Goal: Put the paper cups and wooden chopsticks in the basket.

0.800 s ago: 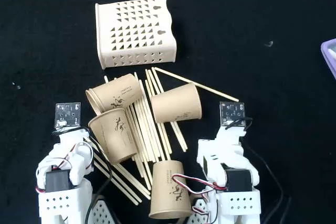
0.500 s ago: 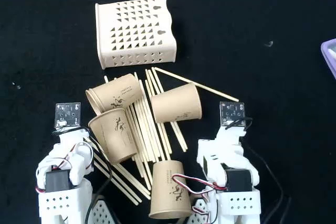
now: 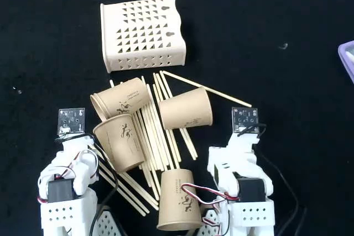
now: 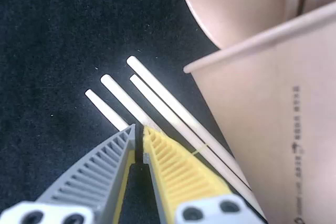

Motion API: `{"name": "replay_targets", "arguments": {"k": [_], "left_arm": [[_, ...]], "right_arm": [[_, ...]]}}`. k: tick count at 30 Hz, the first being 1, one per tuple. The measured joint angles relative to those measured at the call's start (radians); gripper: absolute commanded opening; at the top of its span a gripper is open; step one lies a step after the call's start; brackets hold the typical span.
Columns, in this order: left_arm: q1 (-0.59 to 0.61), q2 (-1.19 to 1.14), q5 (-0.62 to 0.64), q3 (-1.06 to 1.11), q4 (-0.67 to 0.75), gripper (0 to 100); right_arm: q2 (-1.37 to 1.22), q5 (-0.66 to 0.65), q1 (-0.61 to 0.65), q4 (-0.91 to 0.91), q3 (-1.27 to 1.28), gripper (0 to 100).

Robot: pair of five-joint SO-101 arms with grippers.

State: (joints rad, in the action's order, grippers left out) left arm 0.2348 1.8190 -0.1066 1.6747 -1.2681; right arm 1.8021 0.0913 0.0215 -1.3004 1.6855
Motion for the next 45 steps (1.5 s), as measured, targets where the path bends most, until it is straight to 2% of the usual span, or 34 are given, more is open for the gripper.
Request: {"name": "replay_targets", "arguments": {"k": [24, 27, 33, 37, 39, 42, 45], "left_arm": [[0.0, 0.0, 0.0, 0.0, 0.008, 3], [0.052, 0.0, -0.002, 0.0, 0.092, 3], [0.336, 0.0, -0.003, -0.103, 0.344, 3], [0.474, 0.0, -0.003, -0.187, 0.535, 3], [0.493, 0.0, -0.003, -0.209, 0.644, 4], [0.483, 0.002, -0.003, -0.221, 0.781, 14], [0.434, 0.0, -0.003, -0.253, 0.81, 20]], "right_arm": [[0.0, 0.0, 0.0, 0.005, 0.0, 1.5], [0.0, 0.0, 0.0, 0.066, 0.0, 1.5], [0.0, 0.0, -0.087, 0.278, -0.057, 1.5], [0.0, 0.0, -0.18, 0.413, -0.141, 1.5], [0.0, 0.0, -0.218, 0.456, -0.198, 1.6], [0.0, 0.0, -0.244, 0.48, -0.296, 5.8], [0.0, 0.0, -0.245, 0.482, -0.423, 13.5]]}}
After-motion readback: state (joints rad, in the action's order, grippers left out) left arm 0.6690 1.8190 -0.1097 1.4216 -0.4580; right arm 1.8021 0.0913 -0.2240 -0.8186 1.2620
